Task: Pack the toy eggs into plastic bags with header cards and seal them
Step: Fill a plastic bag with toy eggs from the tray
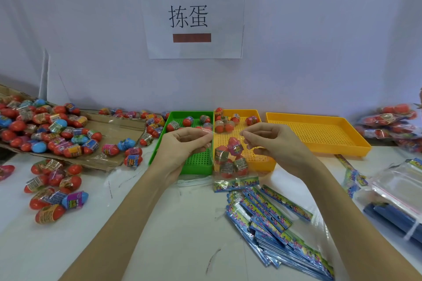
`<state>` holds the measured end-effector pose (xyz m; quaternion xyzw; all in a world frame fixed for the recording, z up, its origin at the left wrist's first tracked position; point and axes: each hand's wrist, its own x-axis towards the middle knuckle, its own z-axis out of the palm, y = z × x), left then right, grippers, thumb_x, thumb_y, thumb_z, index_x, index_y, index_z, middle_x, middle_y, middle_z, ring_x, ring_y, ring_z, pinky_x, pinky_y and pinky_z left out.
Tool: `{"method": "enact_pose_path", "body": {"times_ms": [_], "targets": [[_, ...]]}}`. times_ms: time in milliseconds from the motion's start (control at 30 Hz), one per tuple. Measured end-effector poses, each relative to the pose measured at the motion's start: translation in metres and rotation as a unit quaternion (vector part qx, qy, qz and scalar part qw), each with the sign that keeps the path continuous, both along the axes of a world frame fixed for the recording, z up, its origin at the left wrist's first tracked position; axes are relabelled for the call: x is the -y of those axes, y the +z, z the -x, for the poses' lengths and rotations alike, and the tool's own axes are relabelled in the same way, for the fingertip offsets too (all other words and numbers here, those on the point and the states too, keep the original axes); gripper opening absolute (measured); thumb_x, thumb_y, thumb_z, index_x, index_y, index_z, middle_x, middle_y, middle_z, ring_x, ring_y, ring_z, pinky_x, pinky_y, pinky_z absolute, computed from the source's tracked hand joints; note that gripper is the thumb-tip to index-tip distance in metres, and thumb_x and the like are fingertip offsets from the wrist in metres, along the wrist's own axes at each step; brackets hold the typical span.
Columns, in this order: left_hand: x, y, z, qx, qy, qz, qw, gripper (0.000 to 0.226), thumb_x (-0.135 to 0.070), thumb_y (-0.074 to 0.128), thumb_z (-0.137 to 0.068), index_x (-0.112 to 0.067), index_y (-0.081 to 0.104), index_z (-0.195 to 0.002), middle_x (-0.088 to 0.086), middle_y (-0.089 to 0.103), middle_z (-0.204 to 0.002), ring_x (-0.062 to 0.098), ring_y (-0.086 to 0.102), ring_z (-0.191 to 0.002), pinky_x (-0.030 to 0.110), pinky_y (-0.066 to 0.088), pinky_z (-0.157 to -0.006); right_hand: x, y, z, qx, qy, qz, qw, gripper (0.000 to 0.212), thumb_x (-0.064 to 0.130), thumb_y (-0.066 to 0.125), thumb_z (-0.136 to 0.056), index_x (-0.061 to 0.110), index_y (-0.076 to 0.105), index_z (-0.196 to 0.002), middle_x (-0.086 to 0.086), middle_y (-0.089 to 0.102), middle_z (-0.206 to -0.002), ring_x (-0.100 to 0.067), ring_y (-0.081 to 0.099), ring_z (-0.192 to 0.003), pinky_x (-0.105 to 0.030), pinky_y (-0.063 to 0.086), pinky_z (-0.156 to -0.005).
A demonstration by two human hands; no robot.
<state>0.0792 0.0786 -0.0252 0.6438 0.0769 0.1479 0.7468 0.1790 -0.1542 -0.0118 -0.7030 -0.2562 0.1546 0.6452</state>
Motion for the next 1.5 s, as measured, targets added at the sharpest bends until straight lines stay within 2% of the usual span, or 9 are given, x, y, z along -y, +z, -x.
{"method": "enact_pose_path", "body": {"times_ms": [167, 333, 500, 800, 1000, 1167, 1267, 1367, 1500], "targets": [[-0.008, 0.003, 0.001, 0.0, -0.02, 0.005, 1.0, 0.018, -0.014, 0.088, -0.069, -0.01, 0.083, -0.086, 0.014, 0.079, -0.091, 0.017, 0.075, -0.081, 0.021, 0.06, -0.07, 0.003, 0.001, -0.002, 0.015, 0.006, -0.011, 1.0, 0.028, 0.035, 0.077, -0.082, 0.012, 0.081, -0.098, -0.011, 0.077, -0.089, -0.018, 0.072, -0.084, -0.024, 0.06, -0.075], [-0.007, 0.004, 0.001, 0.02, -0.019, -0.055, 0.998, 0.017, -0.011, 0.087, -0.072, -0.006, 0.083, -0.088, 0.017, 0.079, -0.09, 0.021, 0.077, -0.08, 0.022, 0.059, -0.071, 0.004, -0.001, -0.003, 0.036, 0.005, -0.018, 0.999, 0.027, 0.034, 0.077, -0.081, 0.017, 0.082, -0.102, -0.009, 0.078, -0.09, -0.019, 0.073, -0.084, -0.023, 0.059, -0.075], [-0.011, 0.005, 0.002, 0.029, -0.044, -0.105, 0.993, 0.02, -0.006, 0.086, -0.076, -0.005, 0.082, -0.097, 0.015, 0.08, -0.097, 0.026, 0.078, -0.093, 0.022, 0.06, -0.08, 0.009, -0.003, -0.007, 0.037, 0.02, -0.028, 0.999, 0.022, 0.03, 0.077, -0.084, 0.021, 0.083, -0.103, -0.01, 0.078, -0.096, -0.022, 0.075, -0.092, -0.025, 0.059, -0.079], [-0.012, 0.006, 0.004, 0.07, -0.03, -0.165, 0.983, 0.014, -0.003, 0.083, -0.083, -0.011, 0.084, -0.094, 0.008, 0.081, -0.093, 0.018, 0.078, -0.093, 0.018, 0.057, -0.079, 0.013, -0.005, -0.01, 0.085, 0.027, -0.03, 0.996, 0.019, 0.028, 0.079, -0.085, 0.023, 0.082, -0.103, -0.006, 0.079, -0.1, -0.022, 0.076, -0.095, -0.021, 0.058, -0.082], [-0.016, 0.005, 0.006, 0.092, -0.028, -0.232, 0.968, 0.018, 0.003, 0.077, -0.087, -0.013, 0.084, -0.095, 0.0, 0.081, -0.095, 0.014, 0.077, -0.095, 0.018, 0.057, -0.082, 0.015, -0.004, -0.009, 0.108, 0.031, -0.007, 0.994, 0.016, 0.008, 0.073, -0.093, 0.02, 0.084, -0.094, -0.005, 0.08, -0.096, -0.017, 0.074, -0.096, -0.017, 0.056, -0.082], [-0.017, 0.006, 0.007, 0.106, -0.031, -0.28, 0.954, 0.015, 0.001, 0.076, -0.089, -0.008, 0.082, -0.1, -0.002, 0.08, -0.1, 0.014, 0.075, -0.098, 0.022, 0.058, -0.089, 0.014, -0.001, -0.007, 0.11, 0.016, 0.011, 0.994, 0.013, 0.007, 0.073, -0.093, 0.014, 0.083, -0.098, -0.005, 0.08, -0.094, -0.018, 0.075, -0.095, -0.021, 0.057, -0.084], [-0.018, 0.006, 0.007, 0.096, -0.038, -0.272, 0.957, 0.018, 0.003, 0.069, -0.095, -0.008, 0.082, -0.101, -0.001, 0.079, -0.101, 0.014, 0.074, -0.098, 0.02, 0.057, -0.087, 0.013, 0.0, -0.007, 0.107, 0.009, 0.022, 0.994, 0.017, 0.005, 0.068, -0.096, 0.012, 0.082, -0.101, -0.003, 0.08, -0.097, -0.017, 0.075, -0.097, -0.023, 0.058, -0.086], [-0.013, 0.005, 0.005, 0.091, -0.01, -0.243, 0.966, 0.01, -0.009, 0.08, -0.088, -0.012, 0.083, -0.098, -0.001, 0.08, -0.097, 0.013, 0.076, -0.095, 0.018, 0.057, -0.083, 0.011, 0.002, -0.006, 0.102, -0.002, 0.025, 0.994, 0.02, 0.007, 0.064, -0.099, 0.015, 0.082, -0.101, -0.001, 0.08, -0.098, -0.016, 0.074, -0.097, -0.025, 0.06, -0.088], [-0.007, 0.002, 0.001, 0.074, 0.014, -0.176, 0.982, 0.015, -0.007, 0.085, -0.081, -0.013, 0.082, -0.094, 0.0, 0.081, -0.093, 0.012, 0.077, -0.091, 0.015, 0.056, -0.079, 0.007, 0.002, -0.003, 0.114, 0.004, 0.014, 0.993, 0.011, 0.014, 0.075, -0.092, 0.014, 0.08, -0.102, 0.0, 0.079, -0.098, -0.015, 0.074, -0.097, -0.023, 0.059, -0.086]]}}
